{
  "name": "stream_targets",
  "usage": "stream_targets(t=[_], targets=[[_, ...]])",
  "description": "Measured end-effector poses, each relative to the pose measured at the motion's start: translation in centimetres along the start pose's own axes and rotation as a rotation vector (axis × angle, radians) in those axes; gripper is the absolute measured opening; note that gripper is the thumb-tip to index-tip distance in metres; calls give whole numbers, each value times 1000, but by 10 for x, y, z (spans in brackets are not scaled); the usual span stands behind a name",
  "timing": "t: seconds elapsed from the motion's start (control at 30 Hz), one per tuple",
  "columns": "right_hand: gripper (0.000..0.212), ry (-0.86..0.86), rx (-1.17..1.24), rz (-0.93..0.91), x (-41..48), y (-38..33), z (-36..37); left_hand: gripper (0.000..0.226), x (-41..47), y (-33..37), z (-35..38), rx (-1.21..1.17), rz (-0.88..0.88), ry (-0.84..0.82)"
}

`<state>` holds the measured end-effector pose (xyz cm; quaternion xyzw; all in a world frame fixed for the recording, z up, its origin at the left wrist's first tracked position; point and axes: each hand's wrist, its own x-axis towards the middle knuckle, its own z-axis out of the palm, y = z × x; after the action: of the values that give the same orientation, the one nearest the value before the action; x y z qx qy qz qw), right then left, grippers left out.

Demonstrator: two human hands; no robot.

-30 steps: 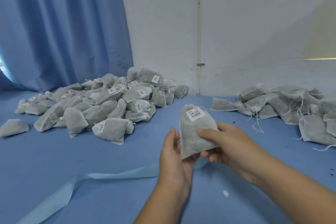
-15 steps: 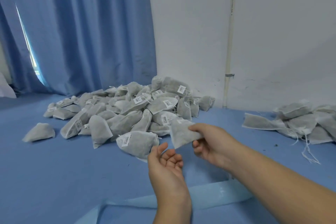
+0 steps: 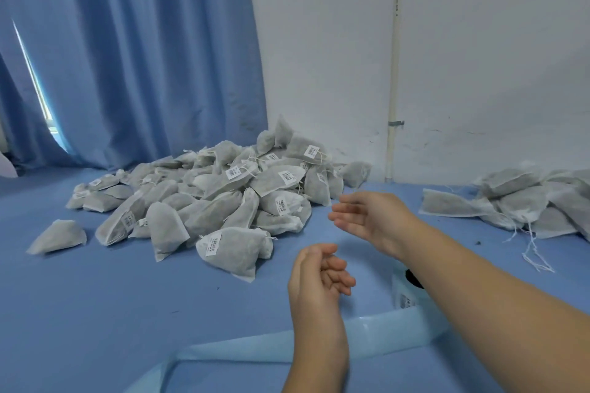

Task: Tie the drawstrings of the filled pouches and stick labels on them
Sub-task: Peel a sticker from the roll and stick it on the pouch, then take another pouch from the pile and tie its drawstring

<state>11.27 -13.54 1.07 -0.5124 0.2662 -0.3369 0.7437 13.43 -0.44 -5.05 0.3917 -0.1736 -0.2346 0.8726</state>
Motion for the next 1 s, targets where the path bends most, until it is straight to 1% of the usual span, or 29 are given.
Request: stream_targets(t=[0.07, 0.17, 0.23, 0.3, 0.4, 0.47, 0.53, 0.63, 0.77, 0.87, 0.93, 1.0], targets=[[13, -11, 57, -13, -18, -3, -16, 21, -8, -2, 0, 121, 77, -66], [14, -46, 122, -33, -51, -10, -42, 30, -20, -6, 2, 273, 175, -197], [15, -53, 138, -34, -77, -11, -66, 36, -29, -10, 5, 332, 200, -268], [17, -22, 143, -35, -102, -9, -94, 28, -34, -12, 10, 319, 176, -295], [18, 67, 137, -9, -133, -5, -139, 25, -40, -16, 16, 335, 135, -343], [18, 135, 161, 0, -147, 0, -165, 24, -49, -20, 21, 382, 123, -412], [18, 187, 206, -4, -156, 5, -185, 28, -63, -27, 27, 462, 108, -489], [18, 221, 258, -11, -160, 14, -197, 15, -81, -40, 39, 582, 100, -582], [15, 241, 187, -37, -160, 18, -194, 20, -89, -63, 68, 727, 93, -618], [14, 273, 240, -66, -159, 18, -196, 19, -91, -86, 97, 837, 75, -642], [11, 304, 294, -86, -158, 18, -201, 19, -94, -102, 112, 859, 70, -612], [9, 373, 270, -85, -157, 16, -208, 20, -94, -115, 120, 855, 67, -563]])
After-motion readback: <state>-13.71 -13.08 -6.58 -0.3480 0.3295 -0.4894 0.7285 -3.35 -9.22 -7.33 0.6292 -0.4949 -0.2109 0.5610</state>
